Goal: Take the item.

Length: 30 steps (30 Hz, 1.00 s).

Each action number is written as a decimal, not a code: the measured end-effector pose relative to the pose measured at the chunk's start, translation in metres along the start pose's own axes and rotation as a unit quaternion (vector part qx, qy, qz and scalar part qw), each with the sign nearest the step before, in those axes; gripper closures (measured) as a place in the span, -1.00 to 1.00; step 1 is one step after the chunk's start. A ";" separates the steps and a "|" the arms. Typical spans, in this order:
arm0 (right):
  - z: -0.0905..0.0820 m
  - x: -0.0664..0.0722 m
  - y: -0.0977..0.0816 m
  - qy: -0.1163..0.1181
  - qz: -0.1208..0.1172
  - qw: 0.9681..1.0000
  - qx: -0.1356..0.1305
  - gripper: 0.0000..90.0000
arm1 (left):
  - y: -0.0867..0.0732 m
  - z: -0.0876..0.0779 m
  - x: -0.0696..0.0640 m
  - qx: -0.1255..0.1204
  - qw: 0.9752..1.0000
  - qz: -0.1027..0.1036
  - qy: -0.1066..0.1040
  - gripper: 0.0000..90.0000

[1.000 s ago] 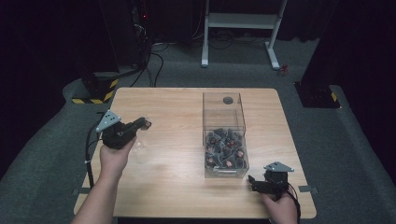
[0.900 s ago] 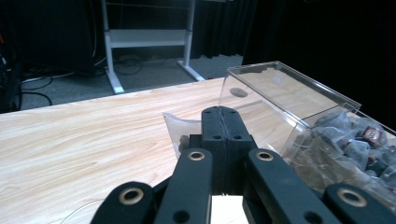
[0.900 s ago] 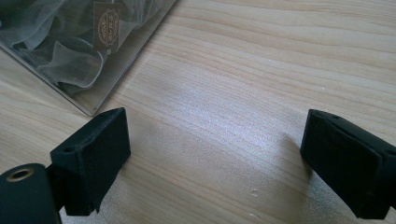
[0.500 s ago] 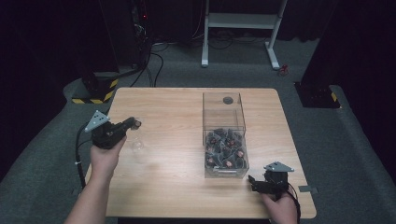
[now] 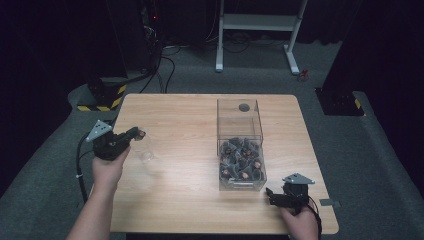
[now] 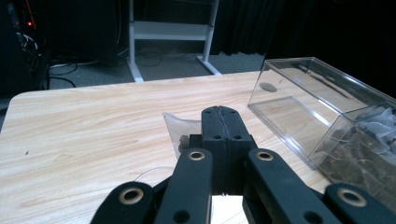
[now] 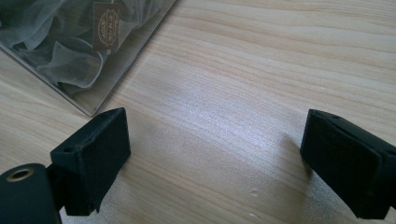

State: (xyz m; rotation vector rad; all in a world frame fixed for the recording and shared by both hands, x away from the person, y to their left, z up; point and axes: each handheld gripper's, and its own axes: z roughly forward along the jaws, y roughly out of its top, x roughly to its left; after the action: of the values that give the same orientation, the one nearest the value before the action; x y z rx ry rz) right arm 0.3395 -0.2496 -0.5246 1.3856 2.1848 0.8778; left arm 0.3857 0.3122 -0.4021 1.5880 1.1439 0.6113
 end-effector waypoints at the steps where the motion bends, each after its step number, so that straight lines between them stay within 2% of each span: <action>1: 0.000 0.000 0.000 0.000 0.000 1.000 0.000 -0.82 | -0.001 0.000 0.001 0.001 1.000 0.000 0.001 1.00; 9: 0.000 0.000 0.000 0.000 0.000 1.000 0.000 -0.82 | -0.008 0.005 0.006 0.017 1.000 -0.003 0.010 1.00; 24: 0.000 0.000 0.000 0.000 0.000 1.000 0.000 -0.82 | -0.013 0.016 0.008 0.049 0.998 0.013 0.027 1.00; 30: 0.000 0.000 0.000 0.000 0.000 1.000 0.000 -0.82 | -0.019 0.018 0.011 0.056 0.998 0.006 0.029 1.00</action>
State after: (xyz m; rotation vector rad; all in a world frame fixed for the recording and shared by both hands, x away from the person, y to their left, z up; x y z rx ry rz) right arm 0.3394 -0.2495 -0.5246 1.3867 2.1840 0.8777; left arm 0.3981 0.3138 -0.4272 1.6830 1.2304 0.6142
